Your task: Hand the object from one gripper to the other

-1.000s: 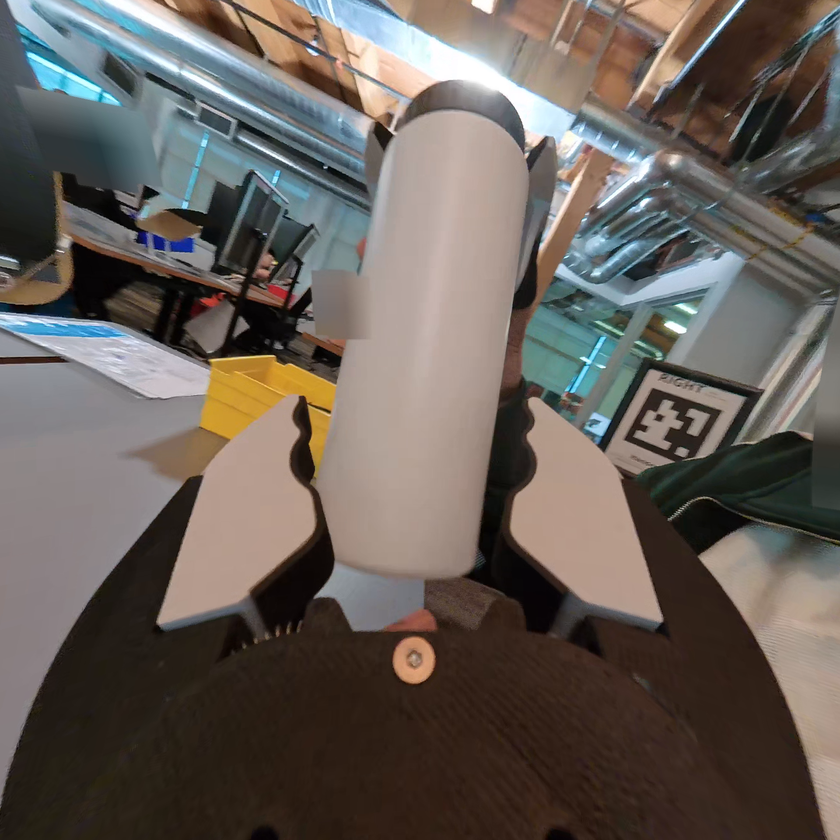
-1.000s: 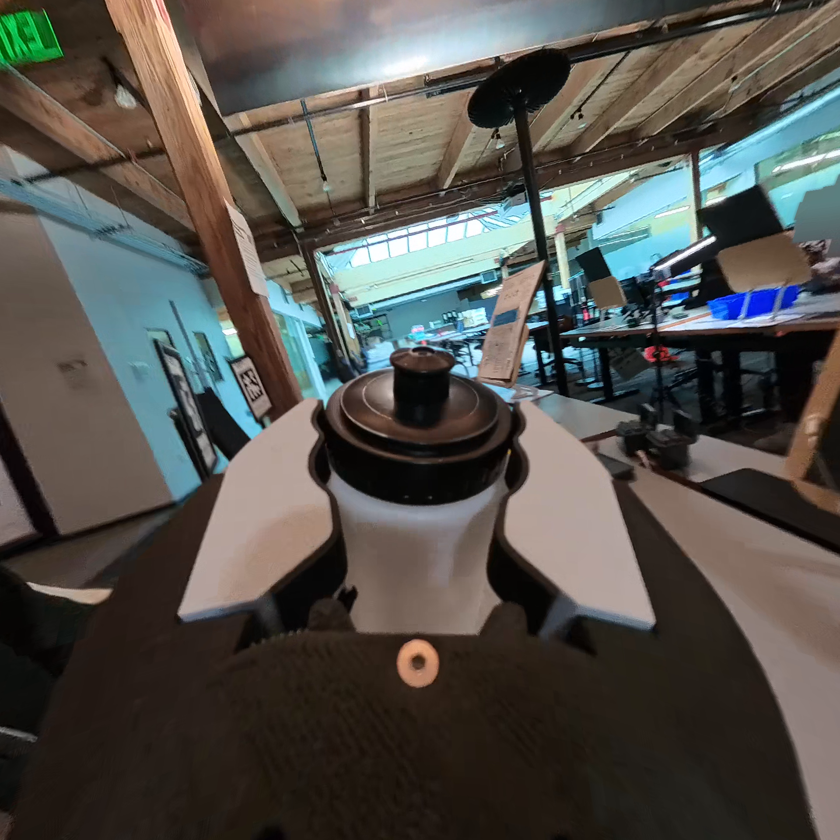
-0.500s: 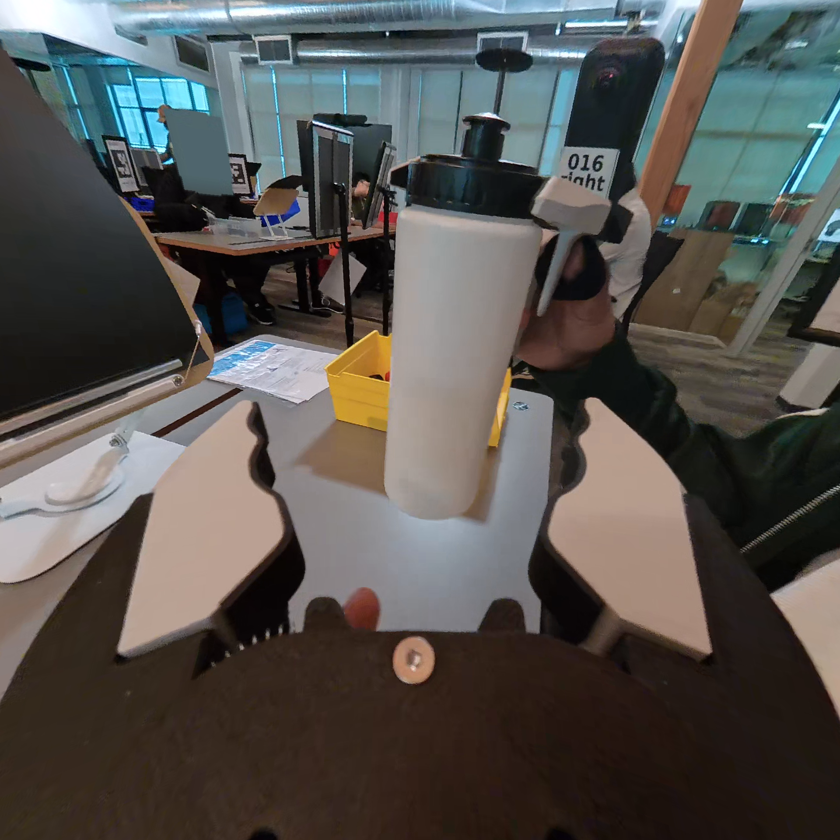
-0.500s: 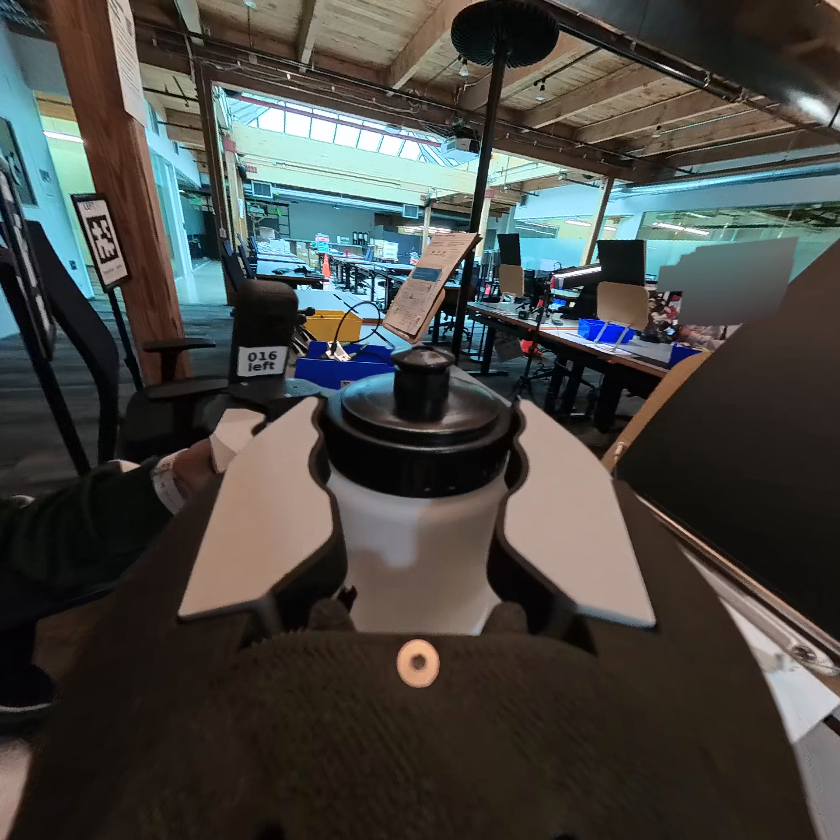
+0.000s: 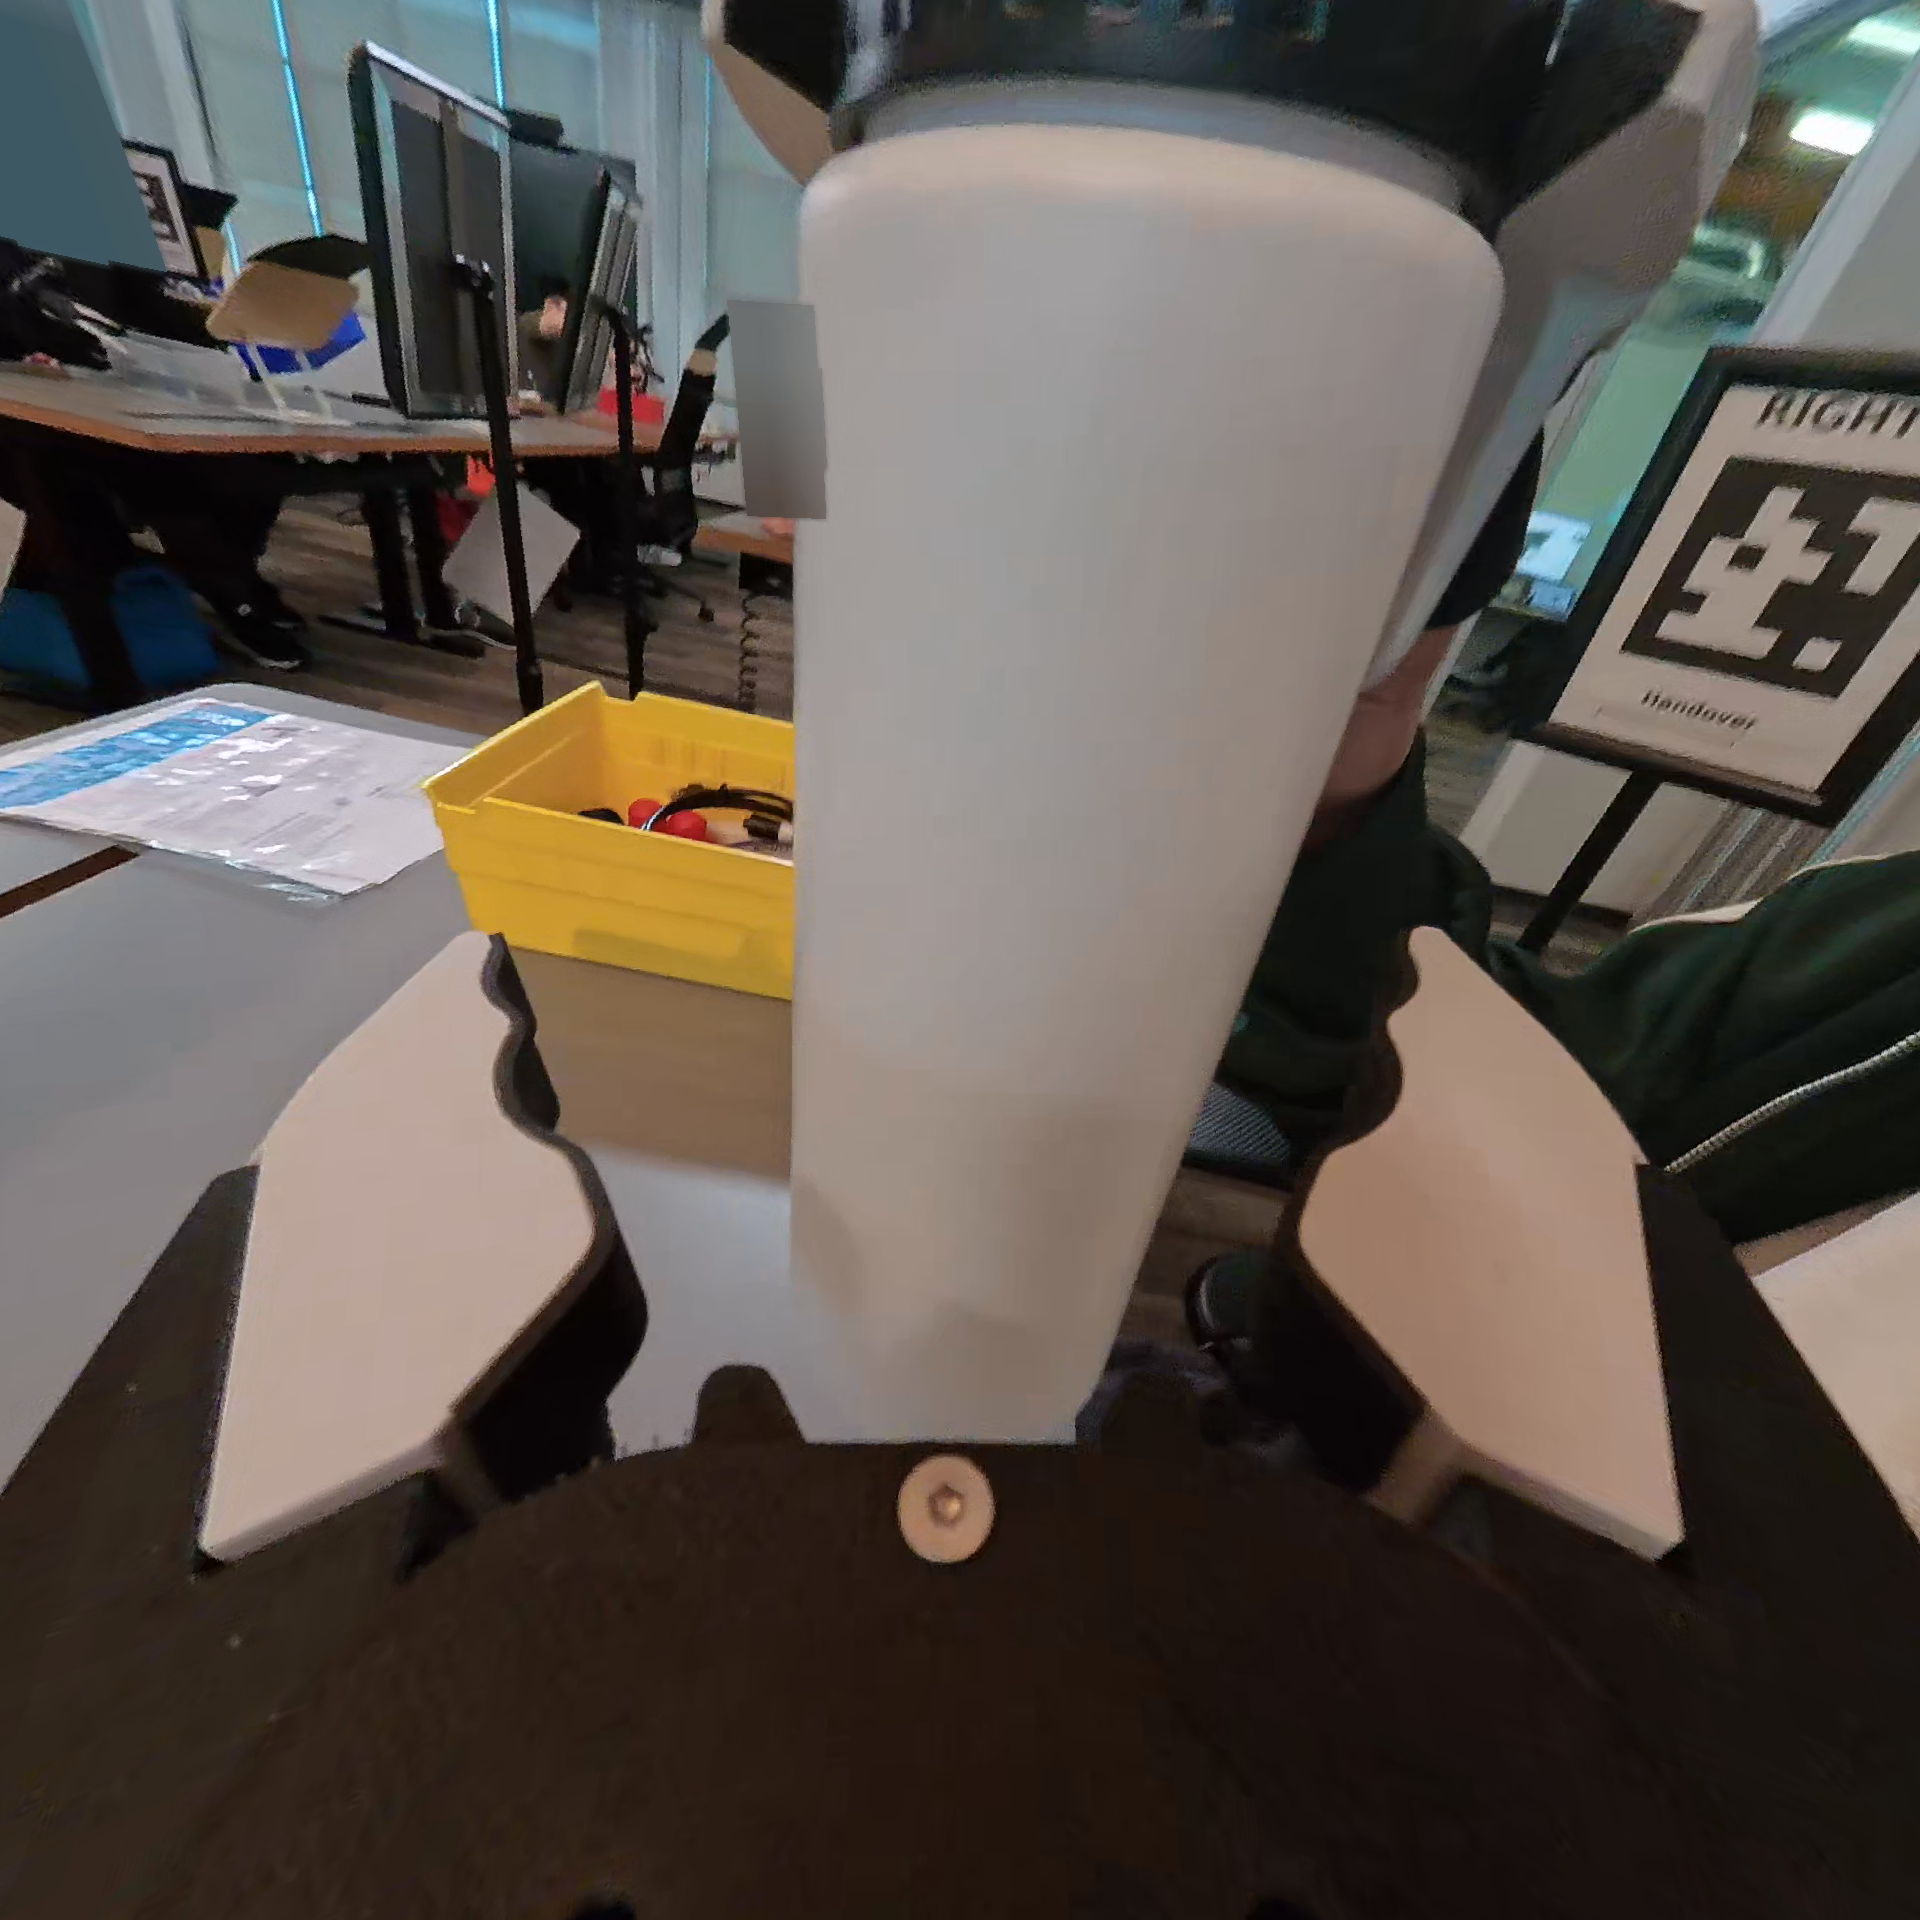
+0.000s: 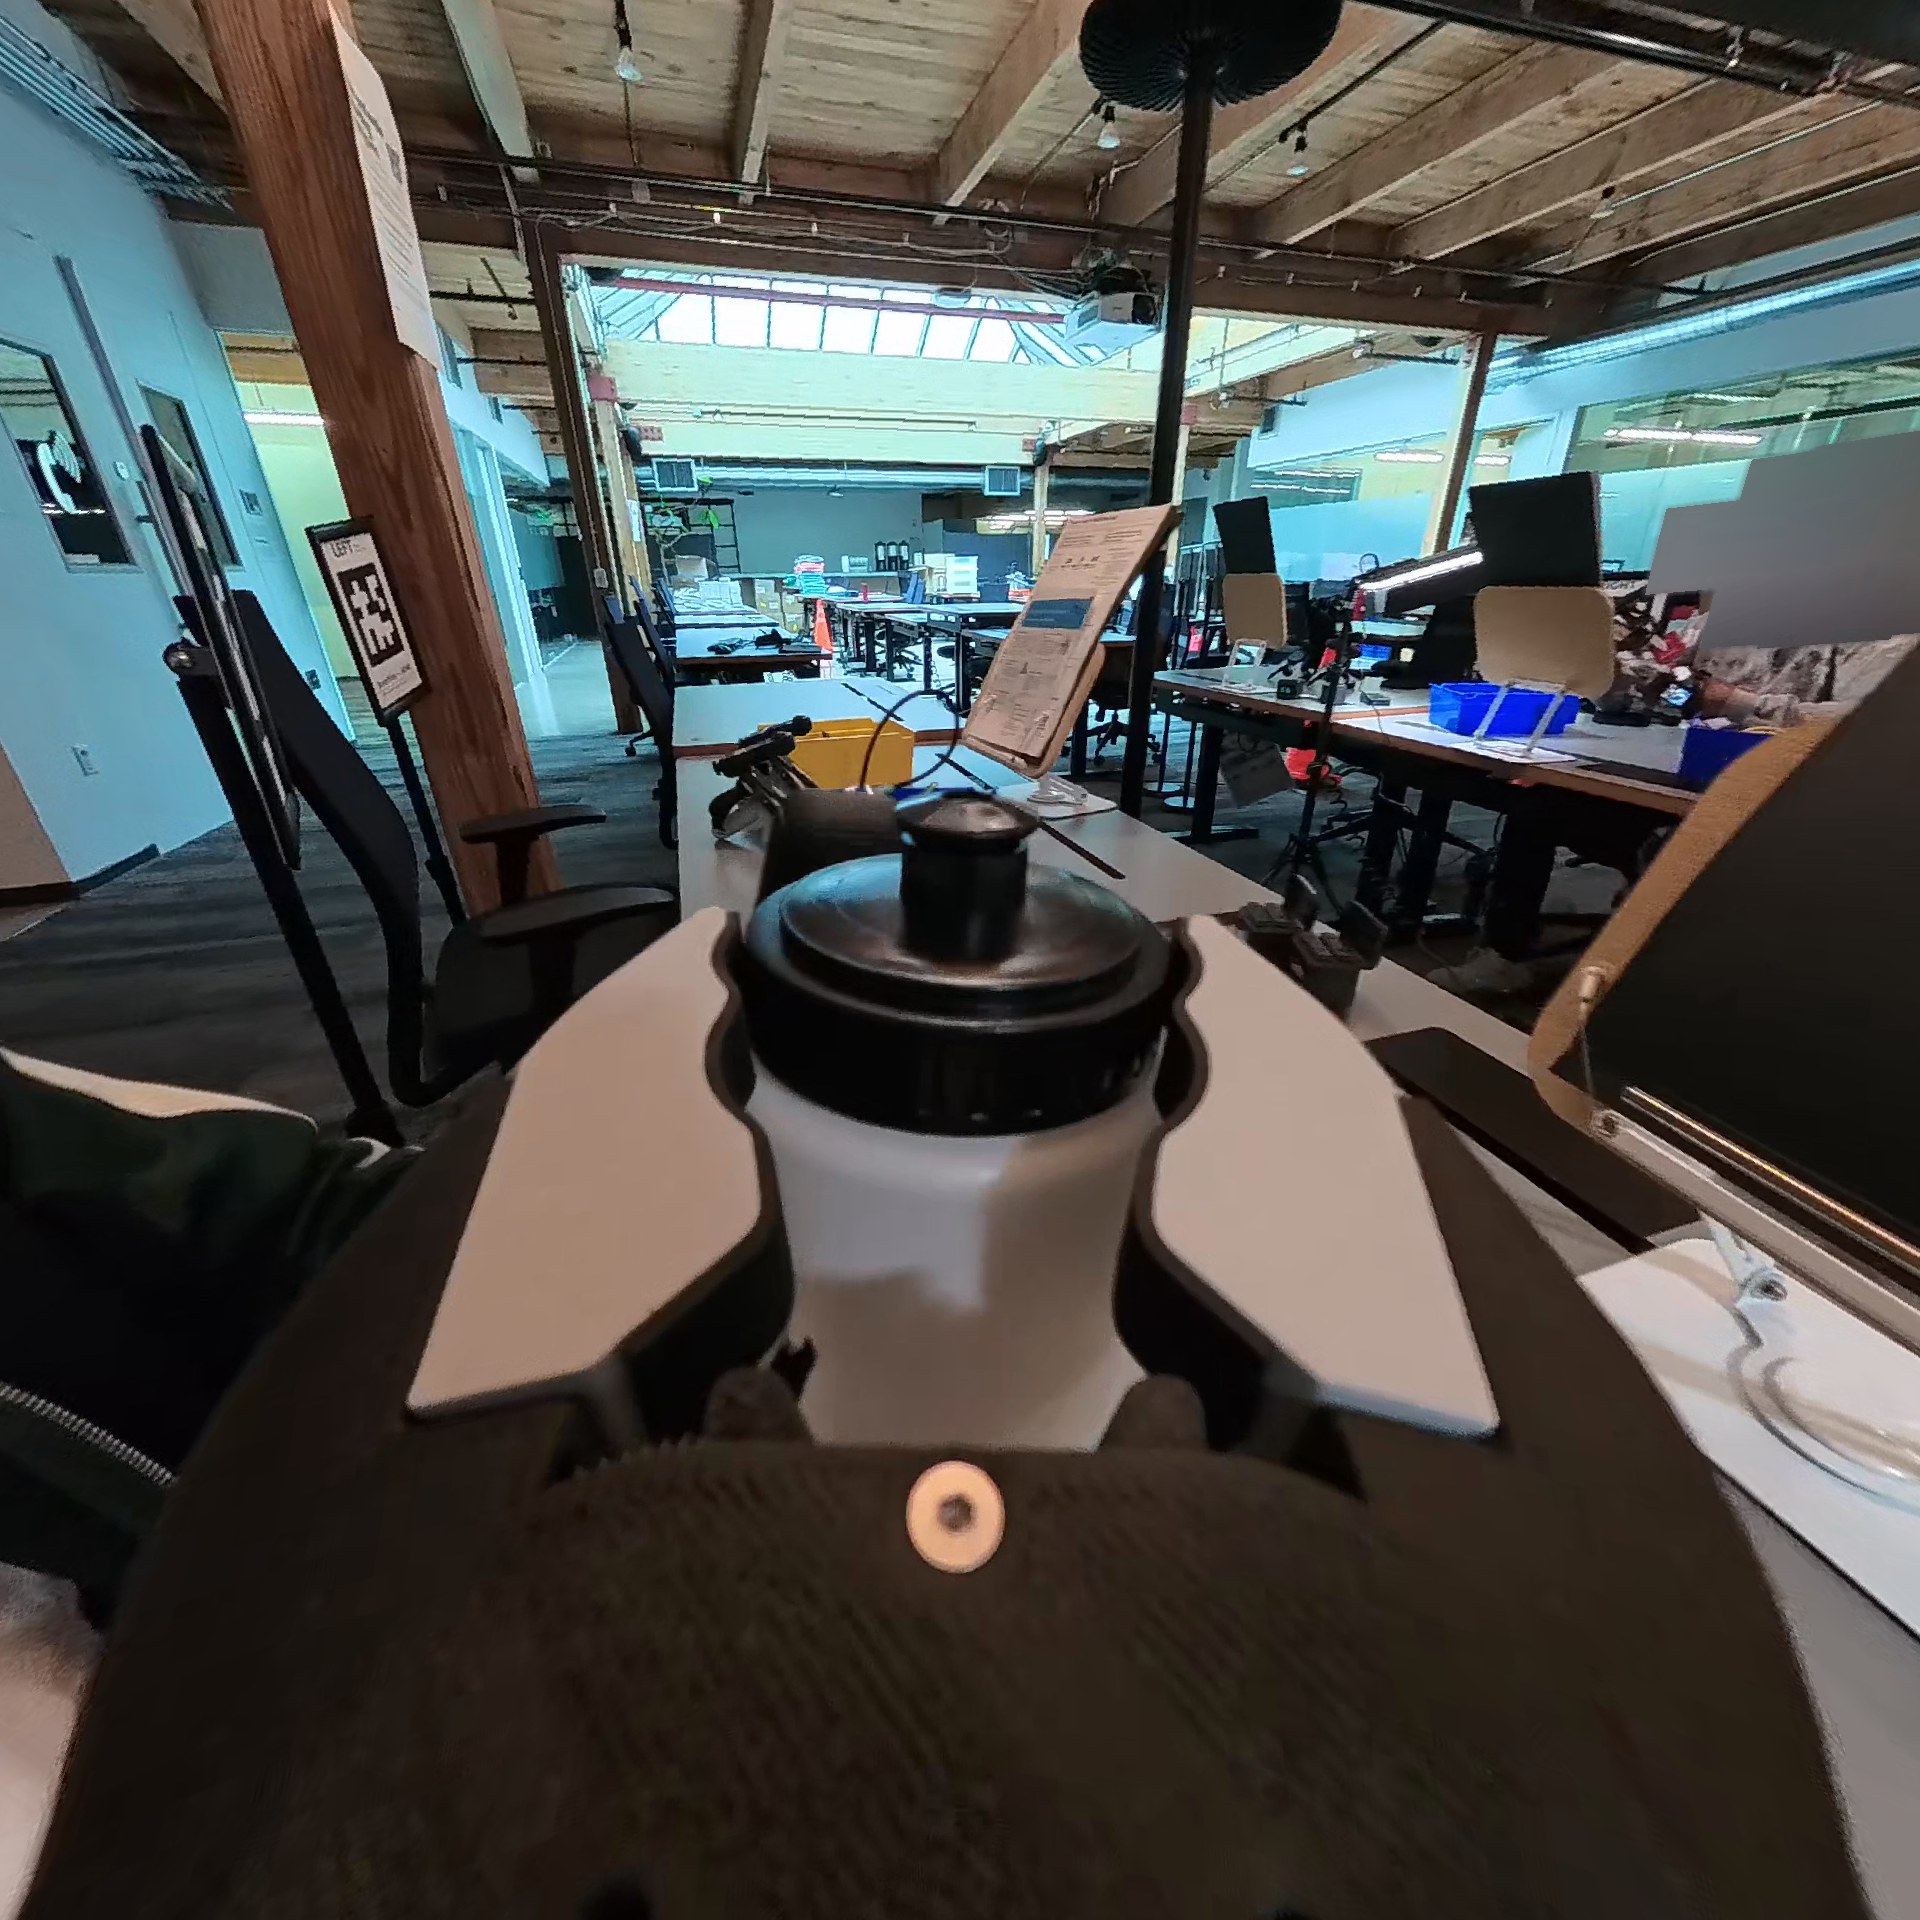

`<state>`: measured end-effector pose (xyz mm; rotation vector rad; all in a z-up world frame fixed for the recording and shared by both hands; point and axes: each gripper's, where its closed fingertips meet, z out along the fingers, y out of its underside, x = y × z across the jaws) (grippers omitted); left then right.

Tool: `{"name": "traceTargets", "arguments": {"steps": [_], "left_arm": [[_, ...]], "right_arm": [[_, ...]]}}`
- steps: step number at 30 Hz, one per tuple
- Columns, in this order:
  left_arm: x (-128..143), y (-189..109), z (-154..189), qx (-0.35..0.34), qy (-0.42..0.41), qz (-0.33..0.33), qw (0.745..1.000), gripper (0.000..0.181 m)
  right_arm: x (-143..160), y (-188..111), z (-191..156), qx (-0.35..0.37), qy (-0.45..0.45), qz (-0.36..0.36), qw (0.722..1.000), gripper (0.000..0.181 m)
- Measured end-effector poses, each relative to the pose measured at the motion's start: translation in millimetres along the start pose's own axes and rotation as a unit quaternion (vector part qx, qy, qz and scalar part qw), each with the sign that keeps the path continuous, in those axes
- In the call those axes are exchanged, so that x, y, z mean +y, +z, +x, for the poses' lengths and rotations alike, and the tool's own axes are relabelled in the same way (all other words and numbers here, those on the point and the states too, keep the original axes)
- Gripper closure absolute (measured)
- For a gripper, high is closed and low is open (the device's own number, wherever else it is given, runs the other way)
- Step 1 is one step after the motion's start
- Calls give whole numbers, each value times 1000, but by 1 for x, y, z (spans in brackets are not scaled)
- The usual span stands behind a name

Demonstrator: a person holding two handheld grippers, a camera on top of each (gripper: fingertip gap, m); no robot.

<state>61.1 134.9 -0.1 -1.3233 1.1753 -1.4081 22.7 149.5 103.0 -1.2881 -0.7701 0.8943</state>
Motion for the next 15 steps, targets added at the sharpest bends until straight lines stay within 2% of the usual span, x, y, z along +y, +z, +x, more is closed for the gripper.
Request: {"name": "traceTargets", "arguments": {"steps": [4,9,15], "left_arm": [[-4,-7,5,-3,14,25,1000,36],[1,-18,7,-25,39,11,999,55],[7,-26,9,-35,29,1,999,47]], "right_arm": [[-1,11,-13,-22,0,1,1000,104],[0,24,-26,-52,-2,-1,999,104],[6,38,-34,-78,-6,-12,997,104]]}}
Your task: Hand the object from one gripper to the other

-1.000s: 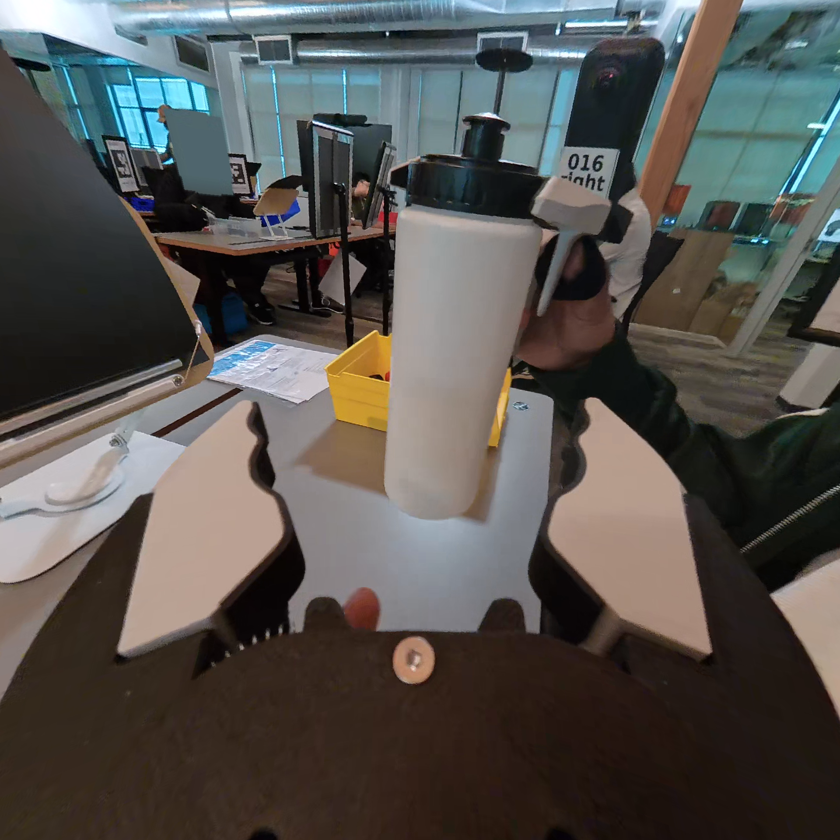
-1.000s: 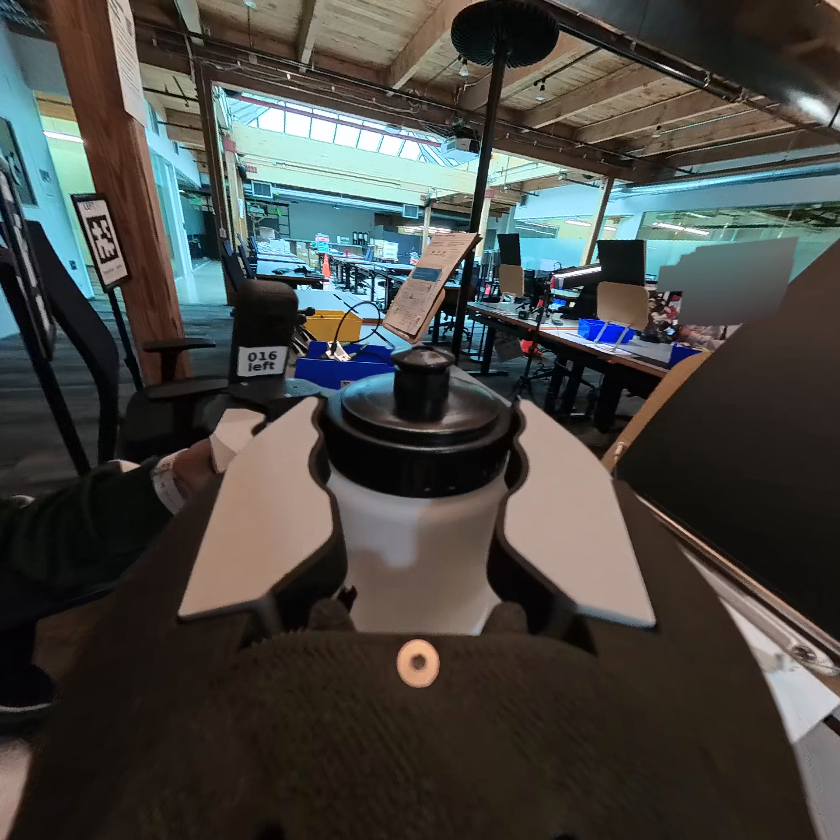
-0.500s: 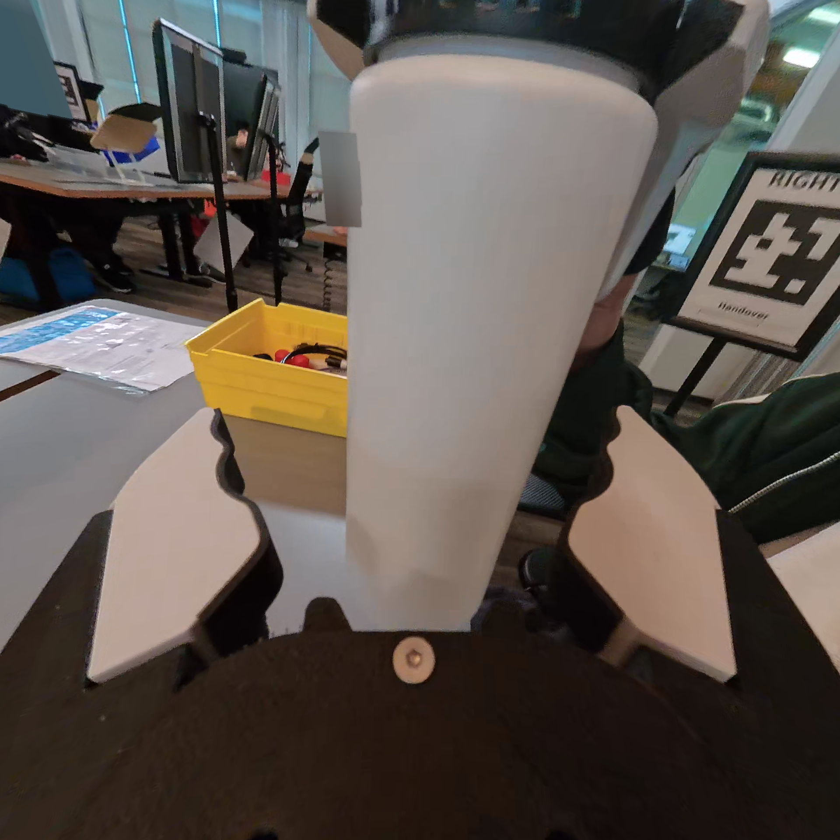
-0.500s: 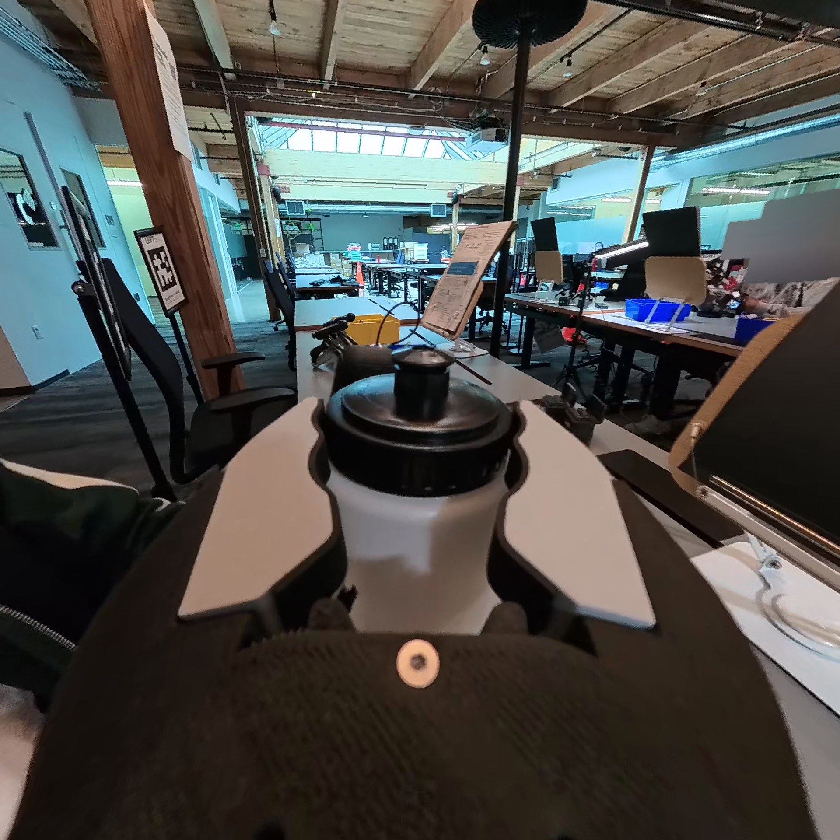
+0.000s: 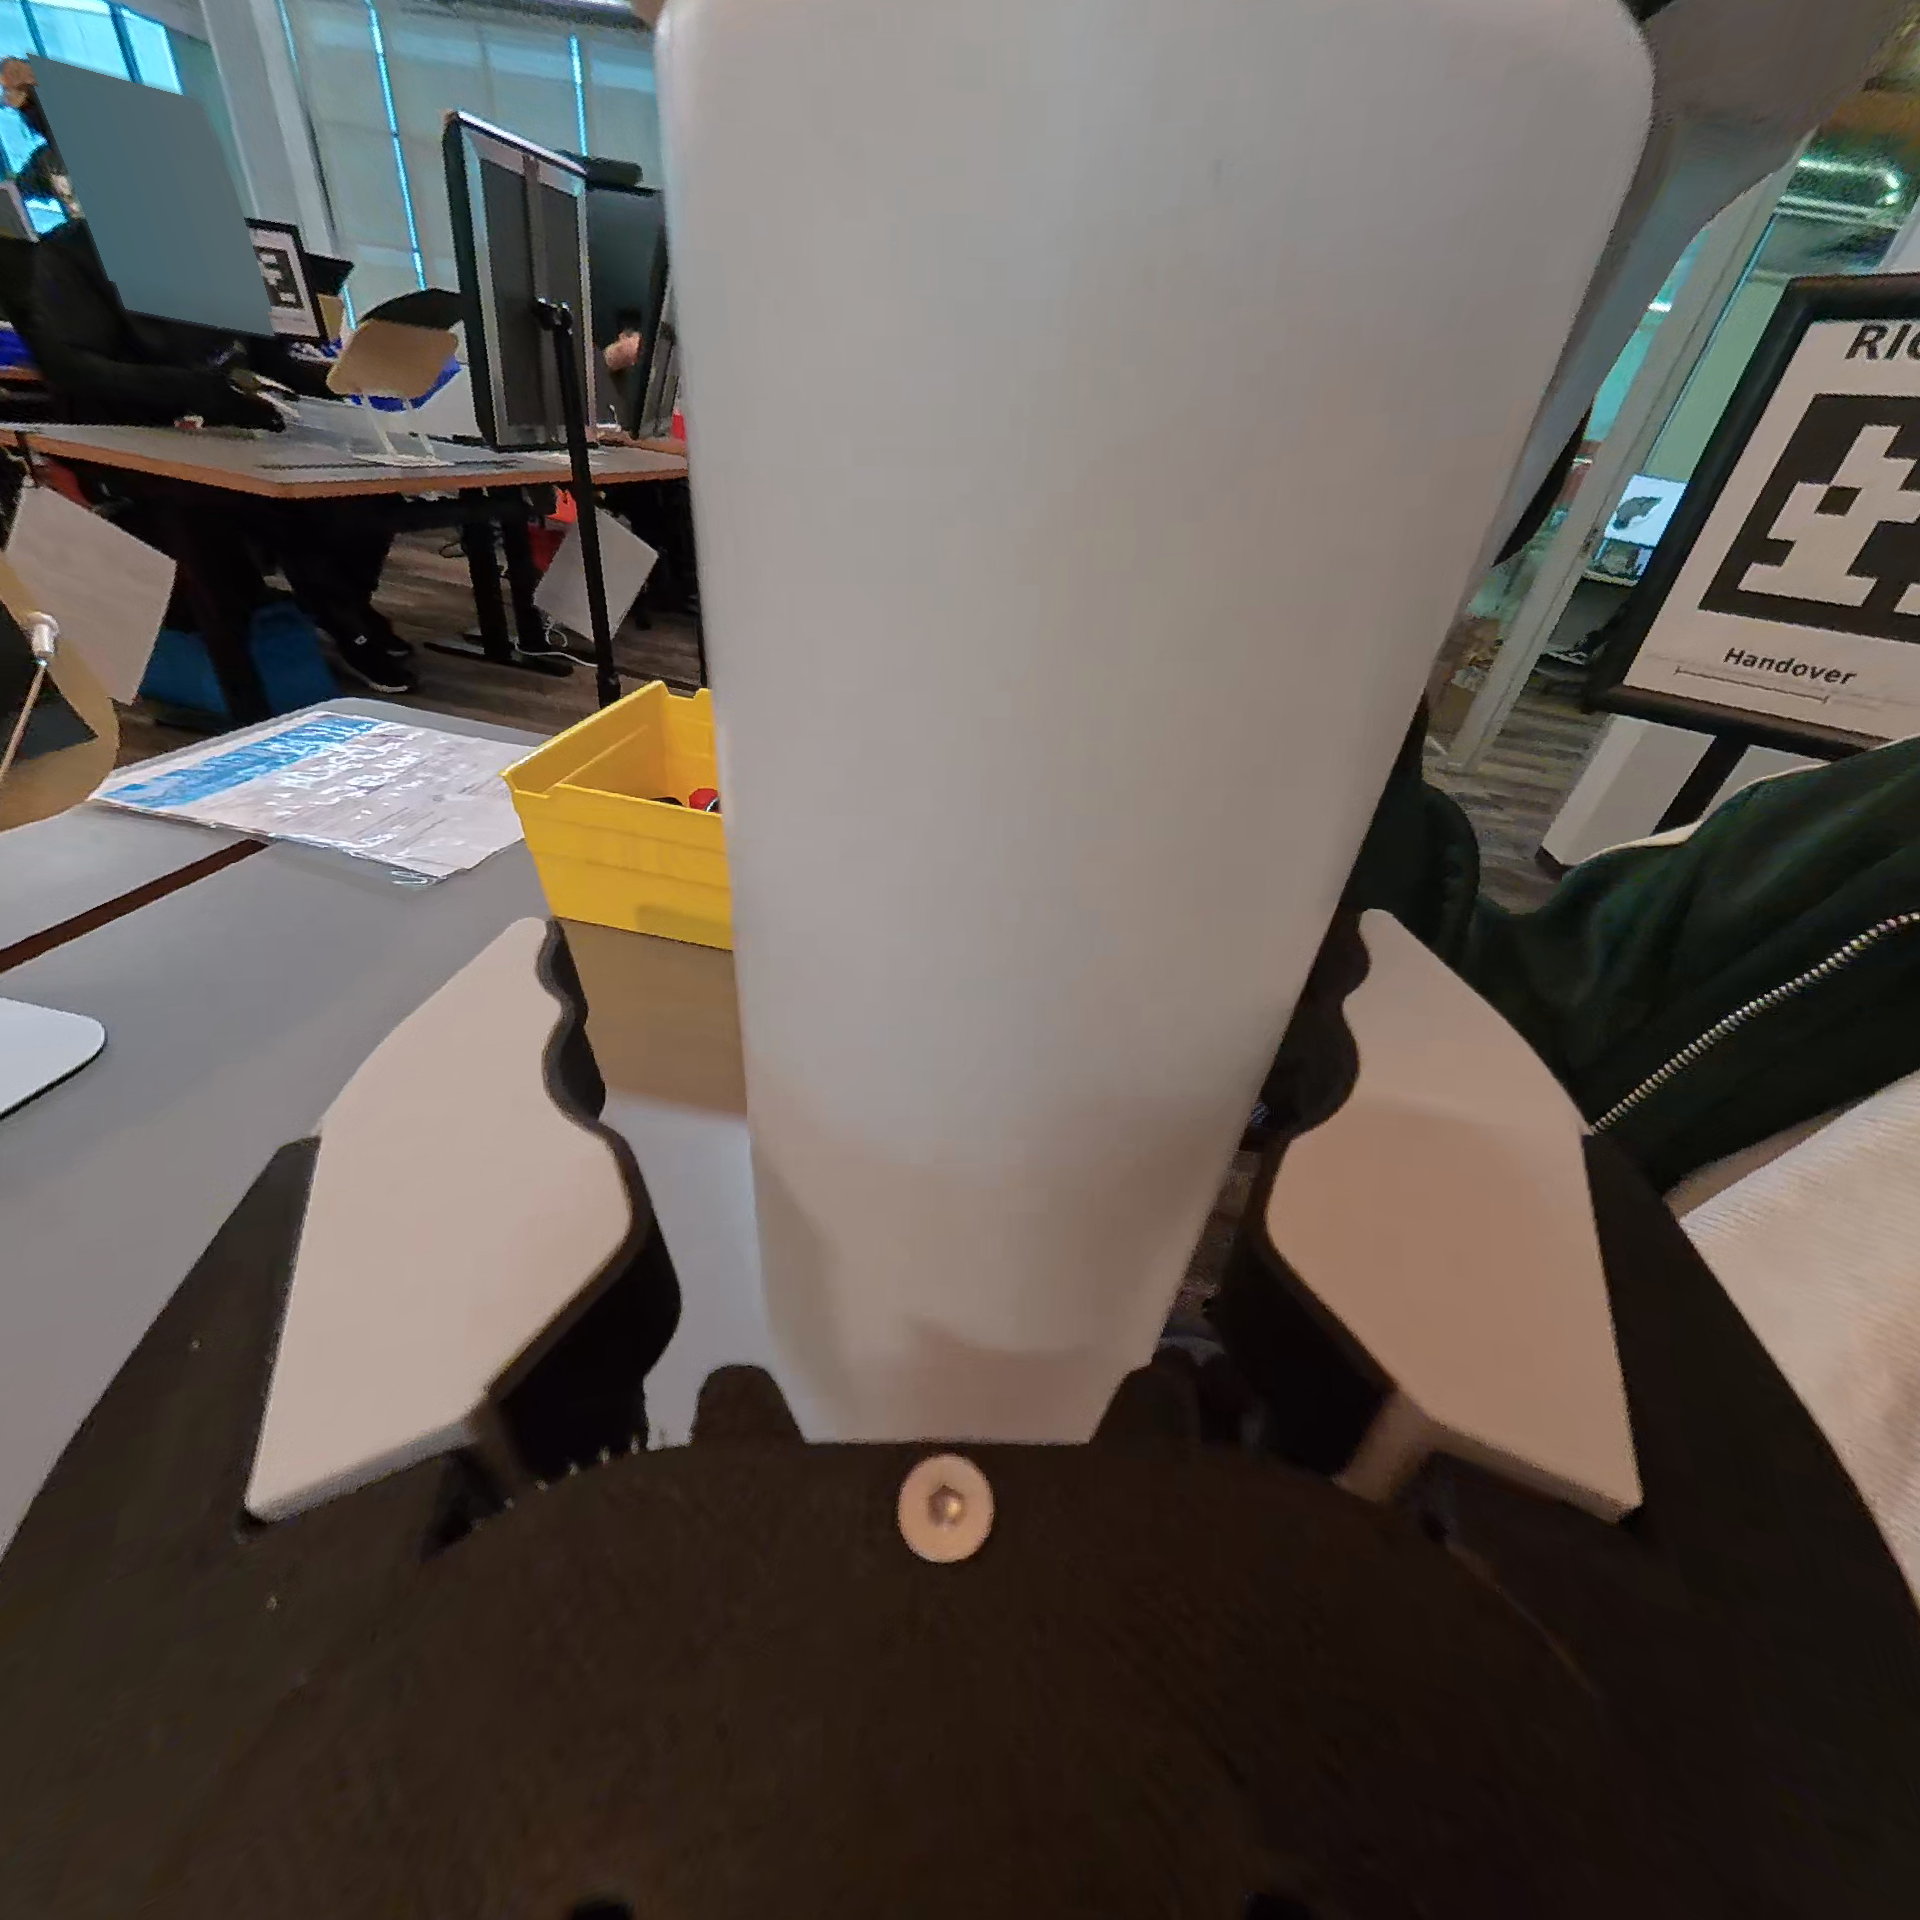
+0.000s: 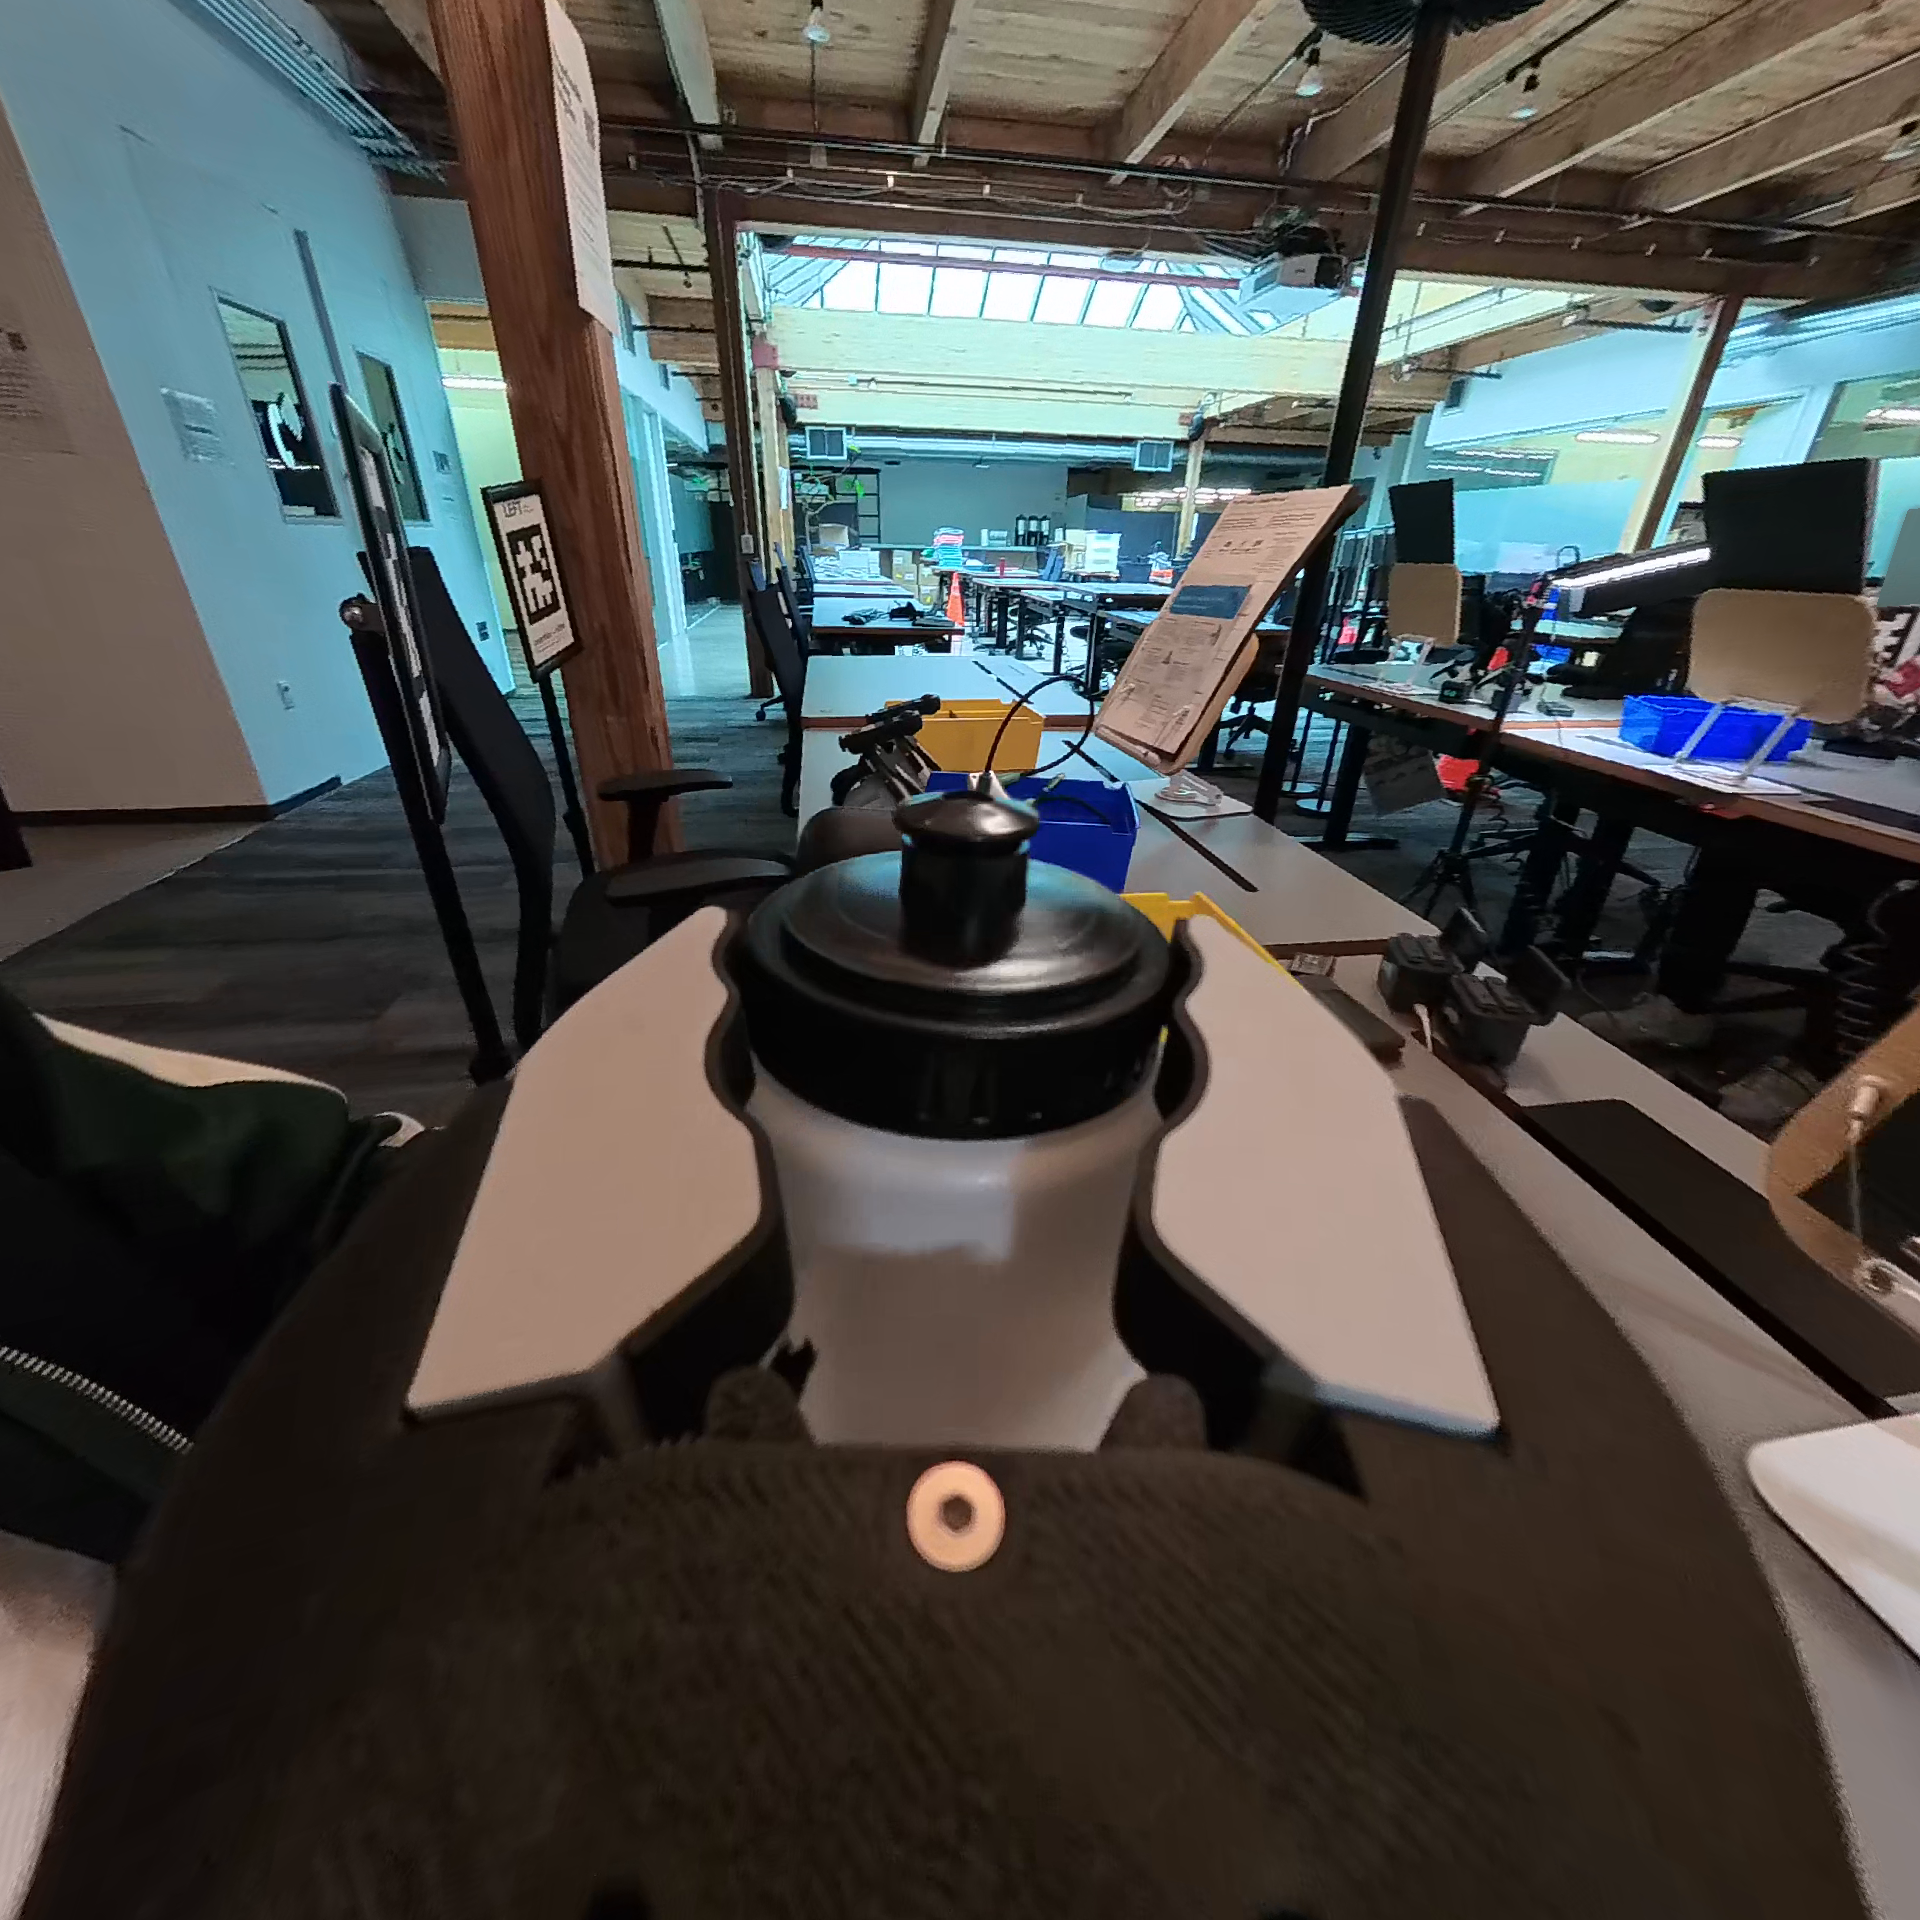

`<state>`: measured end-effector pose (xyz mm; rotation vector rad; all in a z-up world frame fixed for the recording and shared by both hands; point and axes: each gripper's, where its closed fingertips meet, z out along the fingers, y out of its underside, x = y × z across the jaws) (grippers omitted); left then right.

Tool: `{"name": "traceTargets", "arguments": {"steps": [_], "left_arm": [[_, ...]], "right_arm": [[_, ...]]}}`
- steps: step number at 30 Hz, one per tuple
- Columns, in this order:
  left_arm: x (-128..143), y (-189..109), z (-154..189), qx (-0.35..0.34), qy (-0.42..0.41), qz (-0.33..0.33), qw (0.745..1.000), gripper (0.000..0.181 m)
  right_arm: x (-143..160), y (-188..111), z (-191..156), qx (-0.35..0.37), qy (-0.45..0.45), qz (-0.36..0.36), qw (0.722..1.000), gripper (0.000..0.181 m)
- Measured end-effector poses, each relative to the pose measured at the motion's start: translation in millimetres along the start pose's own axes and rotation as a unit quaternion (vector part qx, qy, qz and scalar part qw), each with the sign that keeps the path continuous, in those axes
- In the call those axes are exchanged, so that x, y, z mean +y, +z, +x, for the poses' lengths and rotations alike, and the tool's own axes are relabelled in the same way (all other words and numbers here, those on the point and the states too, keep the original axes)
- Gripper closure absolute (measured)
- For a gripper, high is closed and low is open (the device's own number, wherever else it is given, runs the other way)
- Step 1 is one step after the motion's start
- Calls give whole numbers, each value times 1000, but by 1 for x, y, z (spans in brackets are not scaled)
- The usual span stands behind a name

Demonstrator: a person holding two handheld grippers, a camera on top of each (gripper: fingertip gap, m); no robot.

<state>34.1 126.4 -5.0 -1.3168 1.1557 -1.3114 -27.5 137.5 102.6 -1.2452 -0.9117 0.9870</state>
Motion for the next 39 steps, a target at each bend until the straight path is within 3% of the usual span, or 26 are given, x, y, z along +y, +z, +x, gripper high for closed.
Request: {"name": "traceTargets", "arguments": {"steps": [17,22,32,39], "left_arm": [[-21,-16,7,-10,12,14,1000,58],[-14,-16,4,-20,22,-11,999,59],[-15,-17,7,-19,34,-18,999,76],[-18,-18,7,-25,37,-11,999,76]], "right_arm": [[18,15,-7,-11,-7,-30,999,104],[19,17,-9,-19,2,-28,999,104],[24,21,-10,-19,2,-34,999,104],[22,20,-10,-21,3,-25,999,104]]}}
